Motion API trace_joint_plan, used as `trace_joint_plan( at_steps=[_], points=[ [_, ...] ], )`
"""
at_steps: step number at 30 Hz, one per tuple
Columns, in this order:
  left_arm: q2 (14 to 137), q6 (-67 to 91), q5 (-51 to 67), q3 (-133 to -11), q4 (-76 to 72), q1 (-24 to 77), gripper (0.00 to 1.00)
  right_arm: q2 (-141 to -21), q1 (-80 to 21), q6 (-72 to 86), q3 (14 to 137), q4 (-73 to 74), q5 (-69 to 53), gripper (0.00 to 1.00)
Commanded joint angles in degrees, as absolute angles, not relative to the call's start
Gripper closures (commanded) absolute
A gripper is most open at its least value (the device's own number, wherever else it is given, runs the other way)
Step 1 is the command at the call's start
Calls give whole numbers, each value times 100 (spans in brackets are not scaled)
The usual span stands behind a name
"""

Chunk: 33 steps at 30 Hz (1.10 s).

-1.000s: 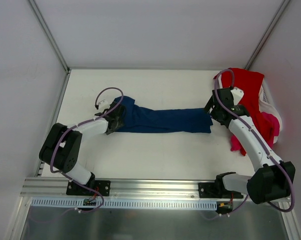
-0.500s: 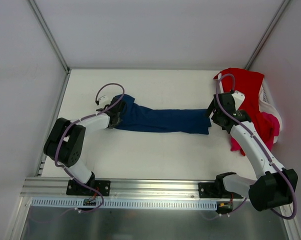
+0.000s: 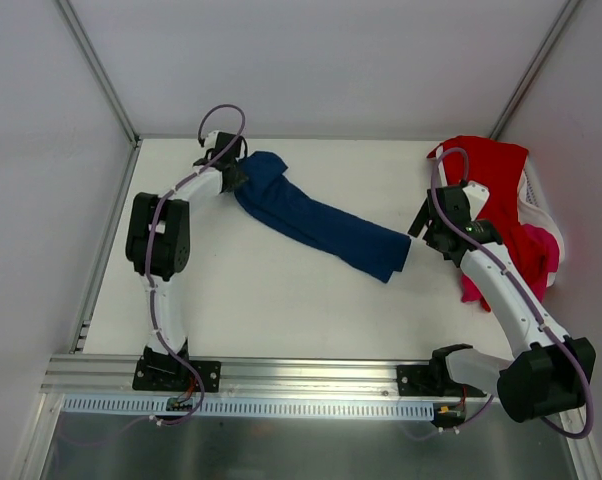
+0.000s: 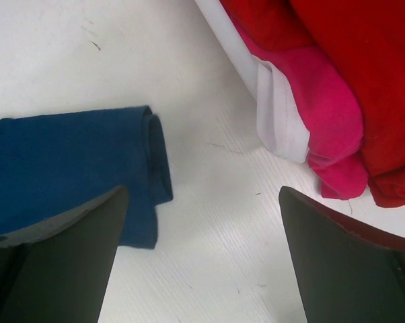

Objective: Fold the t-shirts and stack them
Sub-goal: Fold the tshirt

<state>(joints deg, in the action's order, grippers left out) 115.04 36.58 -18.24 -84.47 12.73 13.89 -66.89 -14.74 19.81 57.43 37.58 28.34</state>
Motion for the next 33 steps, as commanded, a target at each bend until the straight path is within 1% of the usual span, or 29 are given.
trace_joint_plan(
  at_steps=[1,2,4,7,9,10,11,12,13,14,15,16,18,21,24,27,28,29,30,31,32,33],
  points=[
    [12293,3174,-970,-9542,1222,1345,100,-6513,-1503,1820,5836,3885,3050,0],
    [12522,3138,-775,-10137,1230,1319,100,-6460,-1503,1819,5819,3911,3059,0],
    [13181,3146,-276,-10711,1239,1275,100,-6416,-1494,1837,5775,3937,3041,1],
    [13999,3181,174,-12158,1257,1222,100,-6311,-1503,1872,5704,3955,2997,0],
    [14597,3217,579,-12785,1248,1204,100,-6240,-1512,1890,5678,3964,2971,1],
    [14816,3217,719,-13458,1248,1204,100,-6205,-1512,1890,5652,3955,2945,0],
    [15210,3225,947,-13761,1161,1195,99,-6179,-1520,1916,5634,3946,2944,0],
    [15362,3226,1088,-14042,1056,1187,95,-6135,-1529,1925,5608,3929,2944,1],
    [15476,3304,1246,-14280,855,1178,71,-6126,-1538,1925,5555,3885,2944,1],
    [15512,3400,1718,-14213,78,1152,49,-6109,-1547,1916,5529,3867,2936,1],
    [15469,3601,1888,-14081,-391,1108,28,-6100,-1556,1925,5502,3858,2927,1],
    [15295,3673,1951,-13819,-744,1107,1,-6100,-1564,1934,5450,3832,2883,1],
    [15074,3674,1960,-13659,-1359,1099,1,-6108,-1599,1951,5397,3815,2857,0],
    [14512,3560,2082,-13527,-1564,1099,1,-6108,-1679,1995,5309,3788,2856,0],
    [13634,3577,2197,-13177,-1547,1099,1,-6091,-1766,2021,5221,3736,2874,1],
    [12369,3455,2022,-12027,-1459,1107,1,-6100,-1854,2100,5186,3700,2883,1],
    [11705,3350,1700,-11336,-1320,1134,1,-6100,-1872,2127,5177,3683,2874,0],
    [11368,3096,1461,-10999,-1214,1186,1,-6091,-1916,2136,5159,3665,2874,1],
    [11077,2981,1198,-10273,-1117,1230,1,-6091,-1933,2153,5116,3630,2865,1],
    [10543,2875,699,-9926,-881,1265,1,-6082,-1951,2171,5089,3604,2848,1],
    [10286,2778,451,-9627,-740,1353,1,-6082,-1986,2180,5071,3577,2830,1],
    [10066,2821,205,-8989,-599,1397,1,-6082,-2004,2188,5019,3534,2813,0]
  ],
)
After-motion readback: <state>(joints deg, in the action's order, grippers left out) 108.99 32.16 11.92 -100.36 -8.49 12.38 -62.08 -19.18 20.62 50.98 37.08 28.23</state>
